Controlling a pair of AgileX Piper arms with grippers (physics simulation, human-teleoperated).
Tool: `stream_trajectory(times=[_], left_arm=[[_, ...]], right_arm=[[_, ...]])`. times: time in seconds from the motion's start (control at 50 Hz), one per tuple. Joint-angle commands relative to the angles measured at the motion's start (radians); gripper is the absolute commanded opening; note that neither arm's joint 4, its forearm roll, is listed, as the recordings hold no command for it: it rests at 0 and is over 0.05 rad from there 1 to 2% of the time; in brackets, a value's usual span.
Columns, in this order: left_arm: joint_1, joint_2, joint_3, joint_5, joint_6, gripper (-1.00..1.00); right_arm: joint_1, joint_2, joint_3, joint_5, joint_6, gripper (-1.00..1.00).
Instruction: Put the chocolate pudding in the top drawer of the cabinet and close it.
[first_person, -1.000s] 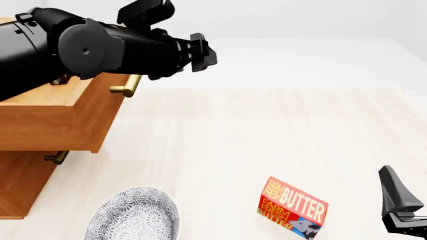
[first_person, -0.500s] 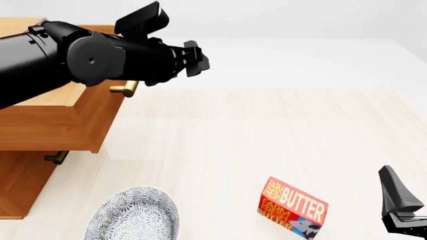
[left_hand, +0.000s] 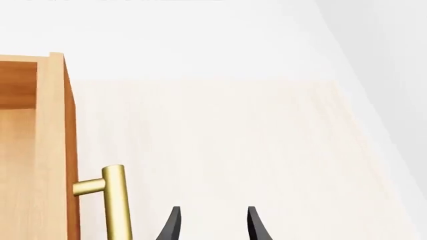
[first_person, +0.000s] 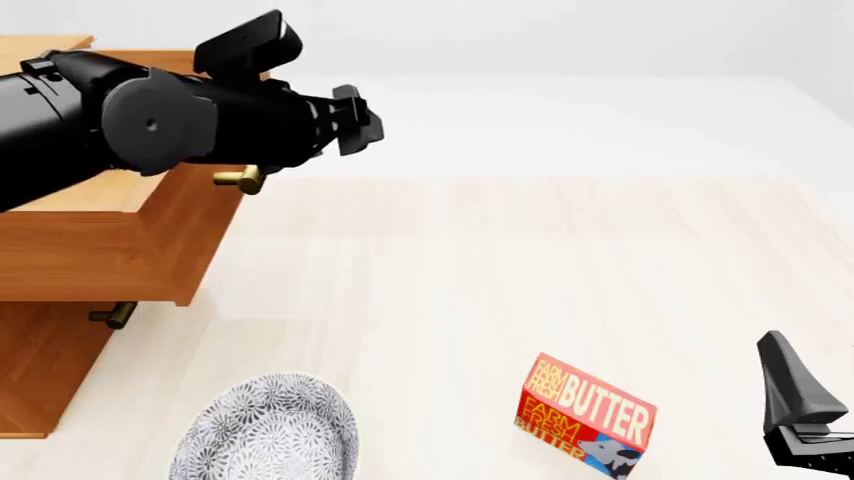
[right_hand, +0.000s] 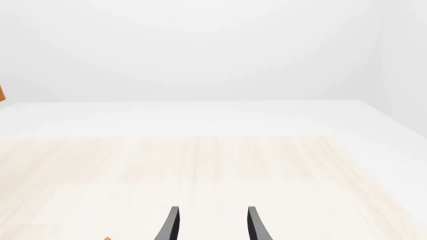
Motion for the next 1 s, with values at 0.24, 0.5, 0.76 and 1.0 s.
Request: stream_trajectory(times=[0.24, 0.5, 0.76, 1.0], left_arm=[[0.086, -0.028, 0.043, 0.004, 0.039, 1.00], [0.103, -0.039, 0.055, 0.002, 0.051, 1.00], [0.118, -0.044, 0.062, 0.005, 0.070, 1.00], [0.144, -0.059, 0.087, 0.002, 0.085, 1.00]], right_arm=[[0.000, 0.000, 0.000, 0.000, 0.000, 1.00], [-0.004, 0.012, 0.000, -0.012, 0.000, 1.00], [-0.004, 0.007, 0.001, -0.008, 0.000, 1.00], [-0.004, 0.003, 0.001, -0.003, 0.000, 1.00]])
